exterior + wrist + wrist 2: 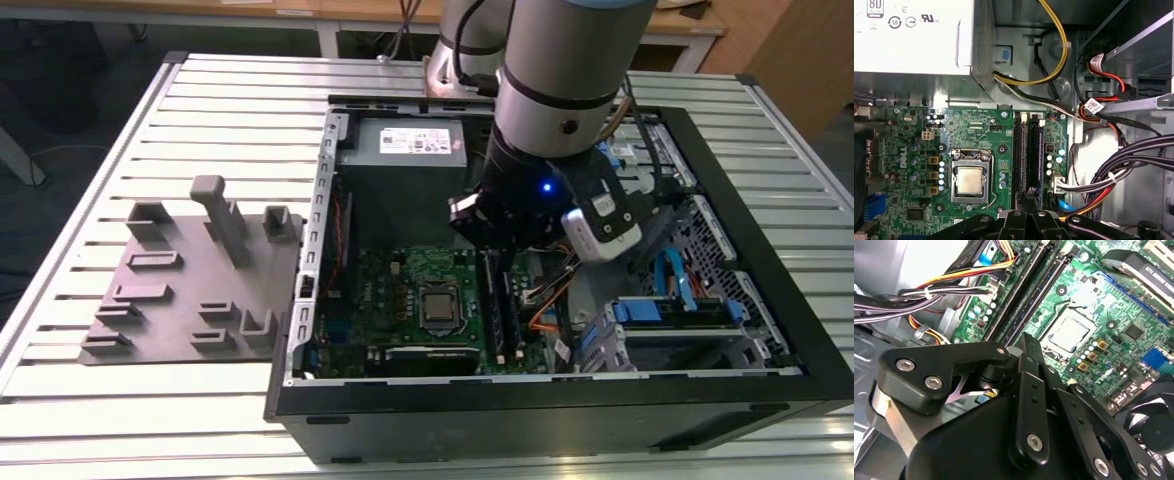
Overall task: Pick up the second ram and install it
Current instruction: 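Insert the second ram into the second slot, then press down the second ram until it locks into place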
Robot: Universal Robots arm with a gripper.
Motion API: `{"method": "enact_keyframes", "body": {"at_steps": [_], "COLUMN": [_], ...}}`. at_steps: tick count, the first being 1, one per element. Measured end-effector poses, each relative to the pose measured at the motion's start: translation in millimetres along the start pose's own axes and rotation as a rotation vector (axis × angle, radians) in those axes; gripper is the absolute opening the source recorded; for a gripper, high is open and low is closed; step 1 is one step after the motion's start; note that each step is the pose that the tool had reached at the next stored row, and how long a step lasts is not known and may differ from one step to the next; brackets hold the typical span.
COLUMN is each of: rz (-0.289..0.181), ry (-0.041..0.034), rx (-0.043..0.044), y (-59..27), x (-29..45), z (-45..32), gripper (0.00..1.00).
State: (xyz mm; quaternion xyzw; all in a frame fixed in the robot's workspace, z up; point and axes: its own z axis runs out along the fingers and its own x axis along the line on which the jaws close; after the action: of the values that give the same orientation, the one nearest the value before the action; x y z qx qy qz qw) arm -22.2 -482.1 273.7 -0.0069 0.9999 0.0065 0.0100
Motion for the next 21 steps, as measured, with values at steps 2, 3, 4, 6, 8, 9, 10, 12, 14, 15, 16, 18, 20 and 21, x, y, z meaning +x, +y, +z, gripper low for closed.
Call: {"method": "enact_keyframes", "body": {"at_steps": [2, 3, 4, 6, 8, 9, 10, 12, 14, 15, 16, 18, 20, 21], "rz": [0.000, 0.000, 0.000, 0.000, 0.000, 0.000, 0.000, 0.000, 0.000, 0.000, 0.000, 0.000, 0.000, 0.000], "ry": [0.0000, 0.0000, 0.0000, 0.0000, 0.0000, 0.0001, 0.0002, 0.0000, 0.0000, 0.0000, 0.0000, -0.0001, -0.0001, -0.0001], "rx": [0.0000, 0.0000, 0.0000, 0.0001, 0.0000, 0.0002, 0.0007, 0.0007, 0.0005, 0.0005, 0.0005, 0.0000, -0.0023, -0.0038], "y": [0.0, 0.0, 0.0, 0.0, 0.0, 0.0, -0.1, -0.1, 0.0, 0.0, 0.0, 0.0, 0.0, 0.1], "x": [0.0, 0.0, 0.0, 0.0, 0.0, 0.0, 0.1, 0.0, 0.0, 0.1, 0.0, 0.1, 0.2, 0.2], "z": [-0.3, -0.4, -0.4, 0.7, 2.2, 2.5, 2.5, 2.5, 2.6, 2.7, 2.9, 5.4, 8.9, 10.6], "gripper": [0.11, 0.11, 0.11, 0.11, 0.11, 0.11, 0.11, 0.11, 0.11, 0.11, 0.11, 0.11, 0.11, 0.11]}}
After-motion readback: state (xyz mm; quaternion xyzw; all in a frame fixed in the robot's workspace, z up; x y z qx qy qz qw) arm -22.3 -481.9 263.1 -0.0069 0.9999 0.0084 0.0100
